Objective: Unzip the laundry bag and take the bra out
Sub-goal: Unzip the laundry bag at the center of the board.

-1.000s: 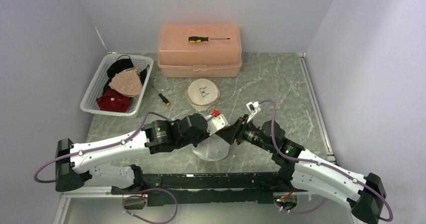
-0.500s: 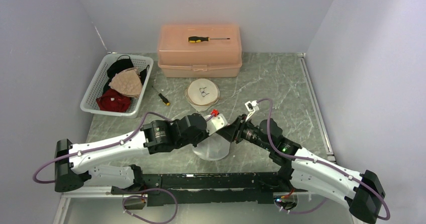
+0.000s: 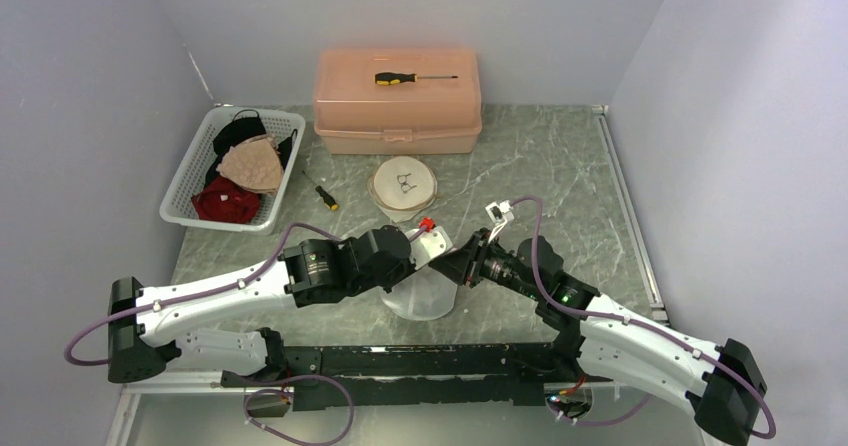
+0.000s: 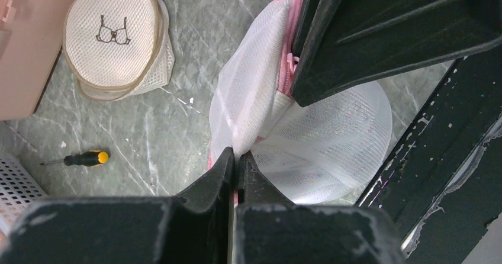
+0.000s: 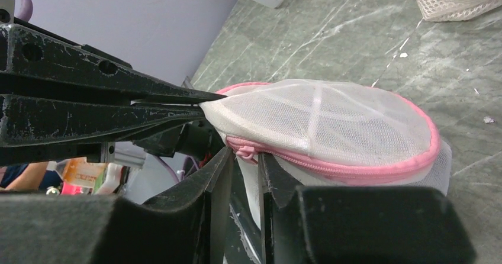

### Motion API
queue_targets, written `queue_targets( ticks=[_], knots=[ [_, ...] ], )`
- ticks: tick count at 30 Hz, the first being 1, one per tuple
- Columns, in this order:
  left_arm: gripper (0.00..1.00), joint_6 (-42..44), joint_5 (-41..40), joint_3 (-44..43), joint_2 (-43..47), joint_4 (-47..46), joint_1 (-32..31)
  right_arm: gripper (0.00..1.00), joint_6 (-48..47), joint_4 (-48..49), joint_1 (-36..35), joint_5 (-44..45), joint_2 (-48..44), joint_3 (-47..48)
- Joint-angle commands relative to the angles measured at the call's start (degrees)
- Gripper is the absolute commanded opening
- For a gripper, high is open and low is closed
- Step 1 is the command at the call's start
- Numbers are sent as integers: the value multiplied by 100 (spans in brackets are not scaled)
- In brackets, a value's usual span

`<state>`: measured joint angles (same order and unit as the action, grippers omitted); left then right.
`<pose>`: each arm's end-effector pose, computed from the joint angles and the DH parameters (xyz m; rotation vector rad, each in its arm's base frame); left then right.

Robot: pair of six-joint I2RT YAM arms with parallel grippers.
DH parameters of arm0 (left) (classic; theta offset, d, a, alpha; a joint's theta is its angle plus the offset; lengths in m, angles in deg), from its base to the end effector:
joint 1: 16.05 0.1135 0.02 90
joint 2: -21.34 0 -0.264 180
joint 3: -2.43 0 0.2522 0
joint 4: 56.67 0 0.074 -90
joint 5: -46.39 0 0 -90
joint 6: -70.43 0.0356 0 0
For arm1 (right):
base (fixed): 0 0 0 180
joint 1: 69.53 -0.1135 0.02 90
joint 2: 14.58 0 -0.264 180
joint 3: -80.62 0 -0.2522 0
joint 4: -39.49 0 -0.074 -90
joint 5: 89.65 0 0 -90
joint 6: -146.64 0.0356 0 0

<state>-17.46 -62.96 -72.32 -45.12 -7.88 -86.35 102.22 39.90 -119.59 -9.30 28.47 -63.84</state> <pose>0.0940 -0.2276 0.3220 1.1791 1.9084 -0.2622 0.1144 0.1460 0.2473 -0.2150 1.8858 1.3460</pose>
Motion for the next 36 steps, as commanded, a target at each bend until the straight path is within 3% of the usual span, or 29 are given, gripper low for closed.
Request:
queue_targets(
  ticks=[1,8,12,25,36],
  knots=[
    [3,-87,-18,-105,145,-185,8,23,-73,267,15,-226,-59,-39],
    [3,-86,-51,-50,153,-180,8,5,-102,138,14,-274,-238,-112],
    [3,-90,-50,-45,143,-189,7,0,-125,38,15,-279,-287,-80],
    [3,-170,-229,195,209,-170,7,0,-254,-1135,41,533,-964,-44],
    [3,-176,-116,440,340,-341,5,0,113,-2070,62,1993,-1477,-94]
  ],
)
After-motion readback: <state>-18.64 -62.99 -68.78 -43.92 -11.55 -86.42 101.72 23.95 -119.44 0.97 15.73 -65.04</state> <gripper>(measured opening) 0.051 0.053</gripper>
